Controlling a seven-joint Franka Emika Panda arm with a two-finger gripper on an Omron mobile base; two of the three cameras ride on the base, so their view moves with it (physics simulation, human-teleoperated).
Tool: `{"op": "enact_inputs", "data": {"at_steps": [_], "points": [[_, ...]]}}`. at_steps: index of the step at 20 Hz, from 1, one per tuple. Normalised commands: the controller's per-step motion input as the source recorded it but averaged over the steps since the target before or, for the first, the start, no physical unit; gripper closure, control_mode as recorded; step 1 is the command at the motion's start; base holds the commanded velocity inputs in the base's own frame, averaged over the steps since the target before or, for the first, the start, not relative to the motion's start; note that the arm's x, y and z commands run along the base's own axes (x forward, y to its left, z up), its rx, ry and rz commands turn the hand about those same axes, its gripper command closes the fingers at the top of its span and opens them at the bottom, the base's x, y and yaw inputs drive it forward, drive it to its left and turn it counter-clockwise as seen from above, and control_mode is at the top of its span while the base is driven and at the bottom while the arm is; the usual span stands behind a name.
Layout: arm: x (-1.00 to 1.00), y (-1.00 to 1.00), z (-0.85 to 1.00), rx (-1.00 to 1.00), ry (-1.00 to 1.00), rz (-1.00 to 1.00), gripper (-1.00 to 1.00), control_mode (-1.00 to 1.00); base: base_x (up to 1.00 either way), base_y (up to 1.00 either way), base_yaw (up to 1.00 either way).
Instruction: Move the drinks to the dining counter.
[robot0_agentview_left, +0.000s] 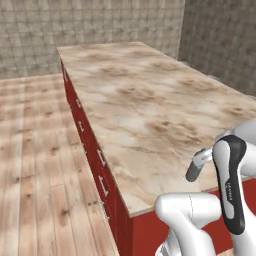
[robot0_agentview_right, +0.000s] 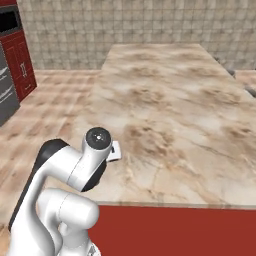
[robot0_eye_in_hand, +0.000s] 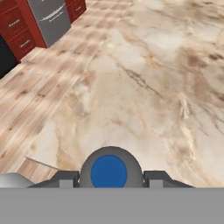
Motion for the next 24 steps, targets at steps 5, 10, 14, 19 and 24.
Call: {"op": "enact_inputs", "data": {"at_steps": [5, 10, 14, 19, 24], "points": [[0.00, 0.00, 0.00, 0.00, 0.00, 0.00, 1.00, 1.00, 0.53, 0.00, 0.38], [0.00, 0.00, 0.00, 0.00, 0.00, 0.00, 1.00, 1.00, 0.46, 0.00, 0.39], [0.00, 0.00, 0.00, 0.00, 0.00, 0.00, 1.00, 1.00, 0.32, 0.00, 0.27], [0.00, 0.00, 0.00, 0.00, 0.00, 0.00, 1.00, 1.00, 0.14, 0.00, 0.15], [0.01, 0.00, -0.01, 0.00, 0.00, 0.07, 1.00, -1.00, 0.00, 0.00, 0.04]]}}
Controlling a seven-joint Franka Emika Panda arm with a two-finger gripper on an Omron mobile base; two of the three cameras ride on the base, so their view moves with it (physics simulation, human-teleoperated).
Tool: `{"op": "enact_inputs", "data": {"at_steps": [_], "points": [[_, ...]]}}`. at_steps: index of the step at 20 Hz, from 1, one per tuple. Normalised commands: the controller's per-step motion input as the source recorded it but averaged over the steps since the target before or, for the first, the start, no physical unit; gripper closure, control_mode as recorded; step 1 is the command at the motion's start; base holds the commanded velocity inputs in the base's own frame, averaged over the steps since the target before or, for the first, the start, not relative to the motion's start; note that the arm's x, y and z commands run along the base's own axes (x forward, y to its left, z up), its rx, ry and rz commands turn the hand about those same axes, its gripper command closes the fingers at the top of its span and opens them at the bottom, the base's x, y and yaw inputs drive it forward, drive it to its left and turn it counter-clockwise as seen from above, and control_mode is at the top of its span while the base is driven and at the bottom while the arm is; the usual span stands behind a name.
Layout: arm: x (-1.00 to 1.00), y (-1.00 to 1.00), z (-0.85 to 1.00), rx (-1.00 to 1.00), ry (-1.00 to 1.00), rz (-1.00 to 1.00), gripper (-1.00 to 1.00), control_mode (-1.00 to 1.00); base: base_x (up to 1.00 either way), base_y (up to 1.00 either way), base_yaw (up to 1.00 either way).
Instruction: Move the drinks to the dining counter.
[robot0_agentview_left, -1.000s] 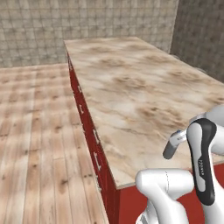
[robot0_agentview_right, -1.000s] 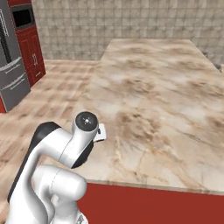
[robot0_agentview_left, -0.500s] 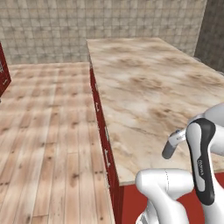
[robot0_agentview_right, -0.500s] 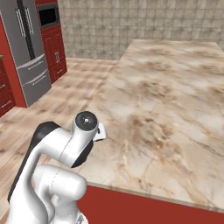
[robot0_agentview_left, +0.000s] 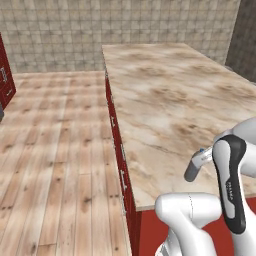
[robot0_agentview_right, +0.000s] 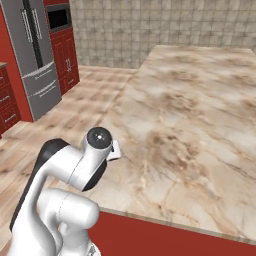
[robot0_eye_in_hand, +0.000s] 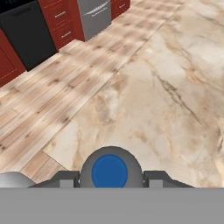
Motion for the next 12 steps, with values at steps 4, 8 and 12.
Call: {"op": "enact_inputs", "data": {"at_steps": [4, 8, 12], "points": [[0.21, 0.00, -0.05, 0.00, 0.00, 0.07, 1.00, -1.00, 0.00, 0.00, 0.00], [0.30, 0.00, -0.05, 0.00, 0.00, 0.03, 1.00, -1.00, 0.00, 0.00, 0.00], [0.35, 0.00, -0.09, 0.00, 0.00, 0.00, 1.00, -1.00, 0.00, 0.00, 0.00]]}}
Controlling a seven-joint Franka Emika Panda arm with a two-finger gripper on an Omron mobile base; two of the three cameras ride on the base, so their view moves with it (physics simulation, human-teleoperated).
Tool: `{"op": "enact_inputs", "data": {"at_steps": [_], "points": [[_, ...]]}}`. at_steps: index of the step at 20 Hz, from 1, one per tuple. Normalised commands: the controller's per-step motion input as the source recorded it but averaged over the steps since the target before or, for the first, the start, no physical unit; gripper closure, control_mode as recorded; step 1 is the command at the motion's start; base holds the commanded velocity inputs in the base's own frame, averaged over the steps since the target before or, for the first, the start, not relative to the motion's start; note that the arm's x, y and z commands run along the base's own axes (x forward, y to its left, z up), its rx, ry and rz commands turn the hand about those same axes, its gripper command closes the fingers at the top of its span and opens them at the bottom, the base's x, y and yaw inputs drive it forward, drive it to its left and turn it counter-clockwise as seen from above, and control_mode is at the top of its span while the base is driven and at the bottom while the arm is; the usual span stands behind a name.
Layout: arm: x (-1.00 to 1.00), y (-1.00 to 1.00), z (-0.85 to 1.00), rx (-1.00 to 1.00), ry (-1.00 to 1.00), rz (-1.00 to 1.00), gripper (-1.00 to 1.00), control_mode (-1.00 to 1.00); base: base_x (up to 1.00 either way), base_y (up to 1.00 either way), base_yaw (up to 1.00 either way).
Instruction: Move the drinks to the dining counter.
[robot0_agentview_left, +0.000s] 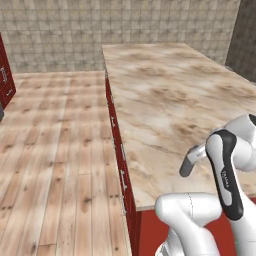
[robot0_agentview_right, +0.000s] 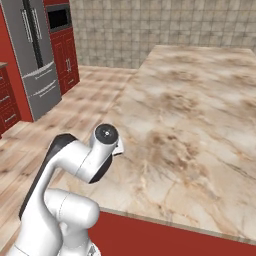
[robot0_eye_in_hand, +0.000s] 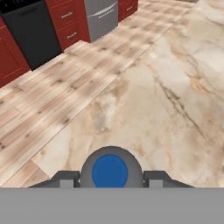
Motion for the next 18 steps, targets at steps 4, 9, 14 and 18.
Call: {"op": "enact_inputs", "data": {"at_steps": [4, 9, 14, 18], "points": [[0.41, -0.16, -0.13, 0.00, 0.00, 0.00, 1.00, -1.00, 0.00, 0.00, 0.00], [0.45, -0.24, -0.20, 0.00, 0.00, 0.00, 1.00, -1.00, 0.00, 0.00, 0.00], [0.40, -0.22, -0.24, 0.00, 0.00, 0.00, 1.00, -1.00, 0.00, 0.00, 0.00], [0.36, -0.12, -0.29, 0.00, 0.00, 0.00, 1.00, -1.00, 0.00, 0.00, 0.00]]}}
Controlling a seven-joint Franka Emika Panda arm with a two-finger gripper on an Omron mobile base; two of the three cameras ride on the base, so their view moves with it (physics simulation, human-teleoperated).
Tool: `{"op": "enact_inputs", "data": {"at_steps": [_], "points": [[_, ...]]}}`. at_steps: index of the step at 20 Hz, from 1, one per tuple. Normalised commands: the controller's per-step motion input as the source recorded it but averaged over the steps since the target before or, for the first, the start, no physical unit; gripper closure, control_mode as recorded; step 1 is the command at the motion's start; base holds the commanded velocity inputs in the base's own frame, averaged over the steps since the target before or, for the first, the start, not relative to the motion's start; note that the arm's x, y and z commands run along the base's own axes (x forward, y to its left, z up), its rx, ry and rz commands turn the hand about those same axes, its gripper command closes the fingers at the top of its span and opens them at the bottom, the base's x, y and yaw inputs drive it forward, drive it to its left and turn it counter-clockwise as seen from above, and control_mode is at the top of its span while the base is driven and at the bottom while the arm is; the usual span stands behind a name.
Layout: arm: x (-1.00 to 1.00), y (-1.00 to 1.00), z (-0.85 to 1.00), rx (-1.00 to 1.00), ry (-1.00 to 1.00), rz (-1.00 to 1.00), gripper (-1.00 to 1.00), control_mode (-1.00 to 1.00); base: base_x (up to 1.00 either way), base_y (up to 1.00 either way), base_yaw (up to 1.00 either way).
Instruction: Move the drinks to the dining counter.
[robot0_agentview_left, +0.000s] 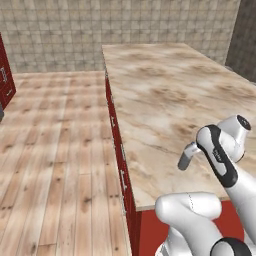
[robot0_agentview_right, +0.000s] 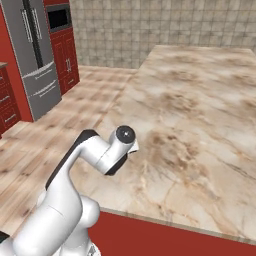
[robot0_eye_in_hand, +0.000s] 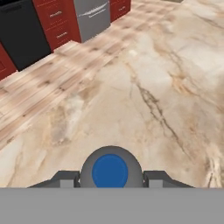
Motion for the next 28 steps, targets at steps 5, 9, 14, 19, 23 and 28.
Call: {"op": "enact_inputs", "data": {"at_steps": [5, 9, 14, 19, 23, 28], "points": [[0.35, -0.01, -0.31, 0.00, 0.00, 0.00, 1.00, -1.00, 0.00, 0.00, 0.00], [0.26, 0.00, -0.29, 0.00, 0.00, 0.00, 1.00, -1.00, 0.00, 0.00, 0.00], [0.24, 0.00, -0.30, 0.00, 0.00, 0.00, 1.00, -1.00, 0.00, 0.00, 0.00], [0.23, 0.00, -0.32, 0.00, -0.01, 0.00, 1.00, -1.00, 0.00, 0.00, 0.00], [0.17, 0.04, -0.33, 0.00, -0.02, 0.00, 1.00, -1.00, 0.00, 0.00, 0.00], [0.04, 0.20, -0.36, 0.00, -0.06, 0.00, 1.00, -1.00, 0.00, 0.00, 0.00]]}}
